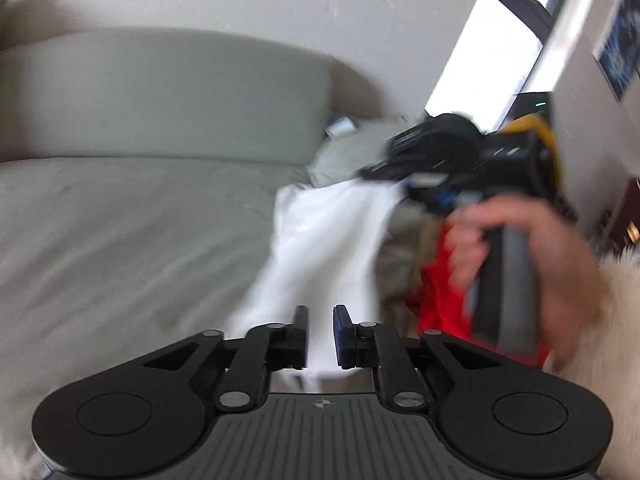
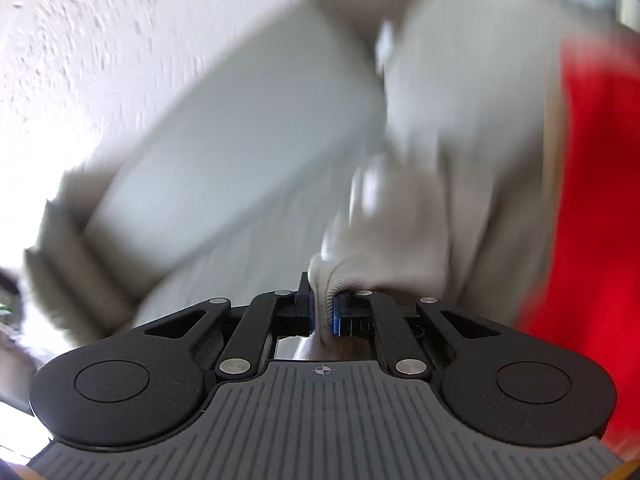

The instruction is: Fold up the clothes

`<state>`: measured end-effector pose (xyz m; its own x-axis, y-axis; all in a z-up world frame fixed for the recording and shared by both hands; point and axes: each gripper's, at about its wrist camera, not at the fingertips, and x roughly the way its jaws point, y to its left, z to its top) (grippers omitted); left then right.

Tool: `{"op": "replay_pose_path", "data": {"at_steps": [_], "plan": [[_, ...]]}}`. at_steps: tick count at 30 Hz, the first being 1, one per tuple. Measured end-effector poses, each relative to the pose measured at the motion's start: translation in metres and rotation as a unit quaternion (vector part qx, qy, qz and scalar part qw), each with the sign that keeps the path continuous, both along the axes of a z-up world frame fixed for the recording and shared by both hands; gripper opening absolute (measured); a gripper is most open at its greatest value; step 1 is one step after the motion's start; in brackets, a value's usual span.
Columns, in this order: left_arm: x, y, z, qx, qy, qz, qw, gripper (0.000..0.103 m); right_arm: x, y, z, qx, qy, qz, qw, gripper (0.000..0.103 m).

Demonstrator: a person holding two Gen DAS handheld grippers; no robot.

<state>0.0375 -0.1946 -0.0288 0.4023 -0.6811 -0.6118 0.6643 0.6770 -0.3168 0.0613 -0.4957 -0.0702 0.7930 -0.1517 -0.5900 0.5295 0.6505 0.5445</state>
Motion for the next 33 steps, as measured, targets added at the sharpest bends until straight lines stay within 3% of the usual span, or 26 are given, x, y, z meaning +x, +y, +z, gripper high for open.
{"op": "replay_pose_path", "data": {"at_steps": [2, 3, 5, 7, 8, 11, 12, 14, 17, 20, 22, 25, 26, 28, 30, 32, 33], "plan": [[0.006, 0.034, 0.018, -0.03, -0.011, 0.054, 0.998, 0.022, 0.008, 0.005, 0.061, -0.064, -0.07, 0.019, 0.995, 0.008], [0.008, 0.053, 0.026, -0.044, -0.017, 0.086, 0.9952, 0.024, 0.006, 0.022, 0.096, -0.111, -0.118, 0.053, 0.985, 0.008], [0.012, 0.098, 0.039, -0.069, -0.029, 0.155, 0.9851, 0.026, -0.009, 0.08, 0.146, -0.21, -0.186, 0.16, 0.946, 0.008], [0.012, 0.135, 0.041, -0.076, -0.038, 0.211, 0.9737, 0.028, -0.024, 0.143, 0.158, -0.264, -0.189, 0.282, 0.903, 0.008], [0.011, 0.151, 0.039, -0.071, -0.039, 0.234, 0.969, 0.032, -0.032, 0.171, 0.149, -0.275, -0.17, 0.34, 0.883, 0.008], [0.008, 0.181, 0.012, -0.031, -0.011, 0.256, 0.9661, 0.04, -0.057, 0.233, 0.068, -0.255, -0.035, 0.488, 0.834, 0.008], [0.007, 0.183, -0.003, -0.018, 0.011, 0.251, 0.9677, 0.04, -0.063, 0.241, 0.033, -0.243, 0.018, 0.506, 0.827, 0.008], [0.004, 0.187, -0.032, 0.004, 0.056, 0.24, 0.9691, 0.044, -0.072, 0.242, -0.027, -0.208, 0.108, 0.512, 0.826, 0.008], [-0.002, 0.185, -0.075, 0.01, 0.128, 0.222, 0.9666, 0.045, -0.087, 0.23, -0.077, -0.18, 0.179, 0.503, 0.827, 0.008], [0.002, 0.165, -0.097, 0.019, 0.156, 0.205, 0.9661, 0.046, -0.102, 0.222, -0.083, -0.187, 0.188, 0.505, 0.822, 0.009], [0.003, 0.155, -0.106, 0.044, 0.16, 0.192, 0.9672, 0.049, -0.112, 0.218, -0.082, -0.169, 0.185, 0.503, 0.827, 0.01], [0.006, 0.143, -0.114, 0.089, 0.169, 0.208, 0.9593, 0.052, -0.122, 0.221, -0.082, -0.173, 0.174, 0.499, 0.831, 0.011], [0.006, 0.144, -0.118, 0.085, 0.183, 0.216, 0.9555, 0.053, -0.121, 0.22, -0.084, -0.173, 0.172, 0.497, 0.832, 0.011], [0.005, 0.154, -0.127, 0.028, 0.237, 0.233, 0.9426, 0.058, -0.114, 0.216, -0.083, -0.162, 0.169, 0.489, 0.84, 0.011], [0.006, 0.165, -0.141, -0.047, 0.301, 0.249, 0.9194, 0.06, -0.113, 0.204, -0.08, -0.134, 0.16, 0.471, 0.857, 0.011], [0.006, 0.168, -0.151, -0.079, 0.327, 0.266, 0.9031, 0.06, -0.11, 0.191, -0.079, -0.11, 0.155, 0.449, 0.873, 0.011], [0.005, 0.167, -0.153, -0.078, 0.326, 0.277, 0.9006, 0.06, -0.108, 0.183, -0.077, -0.104, 0.153, 0.435, 0.881, 0.011]]}}
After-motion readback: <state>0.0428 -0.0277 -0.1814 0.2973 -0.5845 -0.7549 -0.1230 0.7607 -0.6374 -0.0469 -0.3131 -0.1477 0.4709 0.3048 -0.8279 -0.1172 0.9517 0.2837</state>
